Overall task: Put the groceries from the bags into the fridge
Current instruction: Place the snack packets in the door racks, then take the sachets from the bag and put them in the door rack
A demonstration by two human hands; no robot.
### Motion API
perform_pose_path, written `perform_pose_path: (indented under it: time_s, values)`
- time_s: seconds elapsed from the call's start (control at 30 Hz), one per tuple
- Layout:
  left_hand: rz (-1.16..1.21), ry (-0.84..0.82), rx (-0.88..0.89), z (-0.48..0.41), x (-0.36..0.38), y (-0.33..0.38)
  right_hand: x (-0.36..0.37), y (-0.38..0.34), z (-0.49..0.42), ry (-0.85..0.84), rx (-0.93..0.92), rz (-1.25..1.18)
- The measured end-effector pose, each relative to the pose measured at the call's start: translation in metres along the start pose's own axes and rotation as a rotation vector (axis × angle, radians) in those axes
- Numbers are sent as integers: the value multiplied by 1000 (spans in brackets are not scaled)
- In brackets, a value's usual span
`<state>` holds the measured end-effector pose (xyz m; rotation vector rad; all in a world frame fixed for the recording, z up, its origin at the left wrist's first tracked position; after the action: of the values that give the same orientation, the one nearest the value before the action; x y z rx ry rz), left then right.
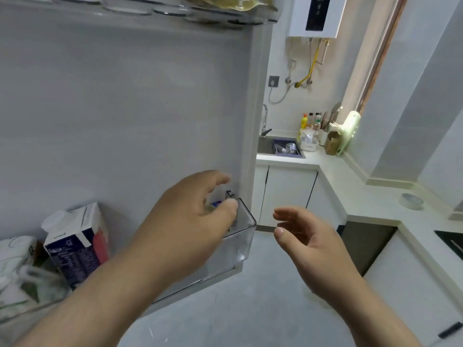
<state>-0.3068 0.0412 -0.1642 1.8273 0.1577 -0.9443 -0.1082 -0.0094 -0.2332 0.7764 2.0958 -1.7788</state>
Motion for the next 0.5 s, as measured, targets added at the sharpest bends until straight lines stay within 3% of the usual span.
perform_pose_path:
  time_s: [0.07, 0.2, 0.37, 0.5]
  values:
    - [-206, -39, 171, 9, 19, 13, -13, 2, 8, 32, 3, 140]
    - [-488, -133, 263, -2, 61, 25, -49, 19, 32, 103, 58, 357]
    - [-554, -216, 267, -35, 123, 46, -110, 56, 71, 174, 180, 456]
    - [-528, -253, 397, -60, 181, 84, -165, 91, 109, 263, 293, 462]
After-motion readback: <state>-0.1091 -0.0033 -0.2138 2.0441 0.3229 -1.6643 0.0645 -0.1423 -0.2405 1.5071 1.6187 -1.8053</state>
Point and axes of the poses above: each hand's wrist, its own z-axis away from the middle knuckle, its own x-axis out of the palm, y = z × x, the point moved 3 cm from there along -z, towards the middle knuckle, and after that the axes turned 11 degrees about -y, right-handed, at the moved point
